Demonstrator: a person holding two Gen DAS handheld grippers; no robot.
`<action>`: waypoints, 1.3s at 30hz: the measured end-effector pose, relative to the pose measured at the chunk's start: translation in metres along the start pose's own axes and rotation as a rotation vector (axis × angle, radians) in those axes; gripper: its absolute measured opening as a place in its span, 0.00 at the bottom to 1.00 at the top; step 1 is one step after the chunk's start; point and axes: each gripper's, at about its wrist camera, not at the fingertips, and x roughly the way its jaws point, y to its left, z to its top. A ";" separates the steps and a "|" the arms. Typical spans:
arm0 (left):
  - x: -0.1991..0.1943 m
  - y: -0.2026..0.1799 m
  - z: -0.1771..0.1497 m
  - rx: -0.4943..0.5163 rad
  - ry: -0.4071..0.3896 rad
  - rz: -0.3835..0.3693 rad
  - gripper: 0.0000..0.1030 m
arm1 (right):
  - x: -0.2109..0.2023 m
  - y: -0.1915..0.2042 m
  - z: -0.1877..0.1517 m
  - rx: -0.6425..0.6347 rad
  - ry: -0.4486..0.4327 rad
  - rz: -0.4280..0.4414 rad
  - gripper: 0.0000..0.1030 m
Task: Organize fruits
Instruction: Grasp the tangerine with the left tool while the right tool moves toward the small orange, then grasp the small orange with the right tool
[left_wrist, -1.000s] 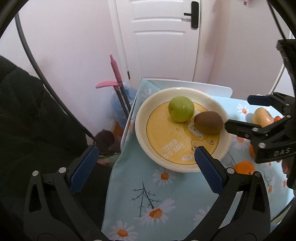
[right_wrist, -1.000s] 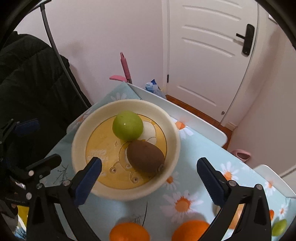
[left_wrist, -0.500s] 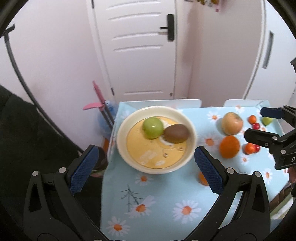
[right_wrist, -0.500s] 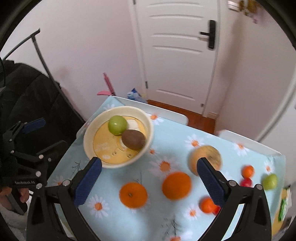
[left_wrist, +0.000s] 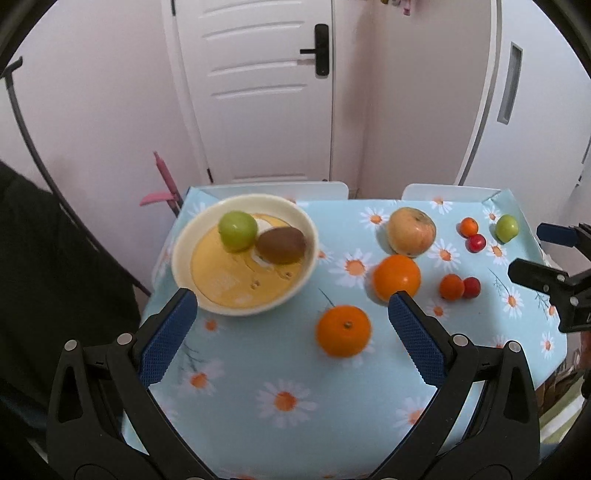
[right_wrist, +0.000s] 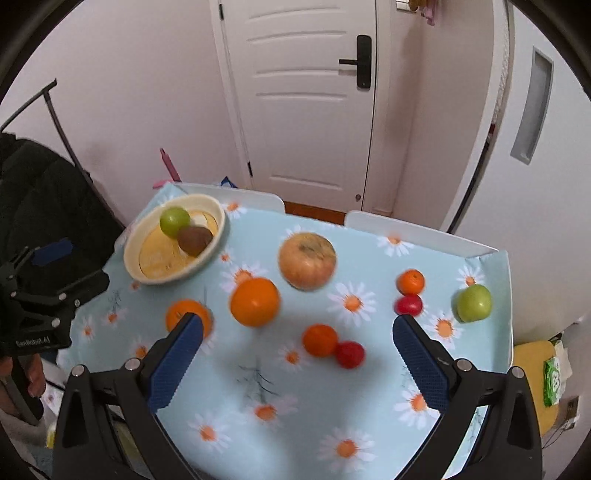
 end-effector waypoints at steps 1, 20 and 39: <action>0.003 -0.006 -0.004 -0.012 0.005 0.010 1.00 | 0.002 -0.005 -0.003 -0.013 0.002 0.006 0.99; 0.078 -0.057 -0.055 -0.105 0.036 0.133 1.00 | 0.081 -0.043 -0.041 -0.276 0.045 0.181 0.95; 0.109 -0.060 -0.070 -0.095 0.098 0.144 0.62 | 0.118 -0.033 -0.041 -0.376 0.118 0.241 0.64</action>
